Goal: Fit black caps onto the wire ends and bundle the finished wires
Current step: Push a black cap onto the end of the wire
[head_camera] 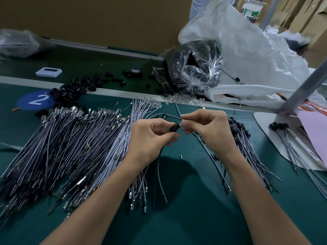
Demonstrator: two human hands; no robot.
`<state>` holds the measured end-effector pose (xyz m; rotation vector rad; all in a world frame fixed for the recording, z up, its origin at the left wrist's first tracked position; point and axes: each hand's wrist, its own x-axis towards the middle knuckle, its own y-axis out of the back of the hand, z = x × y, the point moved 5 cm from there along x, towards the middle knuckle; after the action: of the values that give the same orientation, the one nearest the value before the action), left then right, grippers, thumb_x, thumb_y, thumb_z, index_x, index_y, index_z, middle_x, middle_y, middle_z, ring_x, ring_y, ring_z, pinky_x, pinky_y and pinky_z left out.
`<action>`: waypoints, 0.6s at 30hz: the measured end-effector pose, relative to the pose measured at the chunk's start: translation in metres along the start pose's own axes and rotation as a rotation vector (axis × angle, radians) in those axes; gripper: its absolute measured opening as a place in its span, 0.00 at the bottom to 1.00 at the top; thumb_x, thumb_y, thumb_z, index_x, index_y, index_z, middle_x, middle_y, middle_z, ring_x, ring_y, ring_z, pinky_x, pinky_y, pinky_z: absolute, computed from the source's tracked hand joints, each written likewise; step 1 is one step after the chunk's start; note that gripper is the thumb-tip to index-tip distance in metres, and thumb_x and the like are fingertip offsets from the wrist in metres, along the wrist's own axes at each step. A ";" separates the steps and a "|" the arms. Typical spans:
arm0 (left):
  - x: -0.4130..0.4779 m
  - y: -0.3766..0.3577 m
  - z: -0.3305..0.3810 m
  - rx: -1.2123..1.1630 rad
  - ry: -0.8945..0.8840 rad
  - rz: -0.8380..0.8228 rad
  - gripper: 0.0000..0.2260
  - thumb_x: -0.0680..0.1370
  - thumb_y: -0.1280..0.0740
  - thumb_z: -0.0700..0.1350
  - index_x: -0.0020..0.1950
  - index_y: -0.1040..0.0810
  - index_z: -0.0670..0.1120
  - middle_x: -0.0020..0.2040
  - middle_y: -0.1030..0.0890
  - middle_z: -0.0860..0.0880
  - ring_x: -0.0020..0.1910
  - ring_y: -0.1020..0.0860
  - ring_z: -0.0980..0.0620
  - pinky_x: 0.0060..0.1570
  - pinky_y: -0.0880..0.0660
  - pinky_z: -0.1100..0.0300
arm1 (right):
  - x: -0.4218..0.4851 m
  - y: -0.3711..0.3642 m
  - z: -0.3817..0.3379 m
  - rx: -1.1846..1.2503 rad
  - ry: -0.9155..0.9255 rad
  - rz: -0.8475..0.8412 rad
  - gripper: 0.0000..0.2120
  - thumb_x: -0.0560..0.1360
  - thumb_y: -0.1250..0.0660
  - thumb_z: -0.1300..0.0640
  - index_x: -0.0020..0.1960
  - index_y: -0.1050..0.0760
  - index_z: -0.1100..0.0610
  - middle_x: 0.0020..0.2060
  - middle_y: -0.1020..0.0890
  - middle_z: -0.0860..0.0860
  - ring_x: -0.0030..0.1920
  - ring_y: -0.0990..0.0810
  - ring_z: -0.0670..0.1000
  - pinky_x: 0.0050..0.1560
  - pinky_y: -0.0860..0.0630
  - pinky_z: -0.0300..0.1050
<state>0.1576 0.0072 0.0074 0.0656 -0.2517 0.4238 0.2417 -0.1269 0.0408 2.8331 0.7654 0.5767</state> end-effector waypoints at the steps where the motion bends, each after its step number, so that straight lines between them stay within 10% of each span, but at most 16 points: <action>1: 0.000 0.001 0.000 0.008 -0.004 0.007 0.15 0.67 0.23 0.32 0.39 0.17 0.52 0.33 0.15 0.50 0.33 0.16 0.51 0.33 0.21 0.62 | 0.000 0.001 -0.001 -0.013 0.006 0.005 0.10 0.69 0.26 0.70 0.43 0.17 0.57 0.30 0.16 0.49 0.31 0.18 0.48 0.37 0.21 0.37; 18: 0.000 0.000 0.001 0.091 -0.066 0.003 0.12 0.68 0.23 0.35 0.43 0.16 0.51 0.35 0.15 0.48 0.34 0.15 0.49 0.38 0.18 0.56 | -0.007 0.004 -0.007 -0.219 0.127 0.042 0.06 0.69 0.25 0.66 0.43 0.16 0.58 0.34 0.15 0.53 0.32 0.18 0.52 0.37 0.20 0.44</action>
<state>0.1572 0.0070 0.0081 0.1685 -0.2977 0.4363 0.2349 -0.1340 0.0462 2.6364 0.6213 0.8012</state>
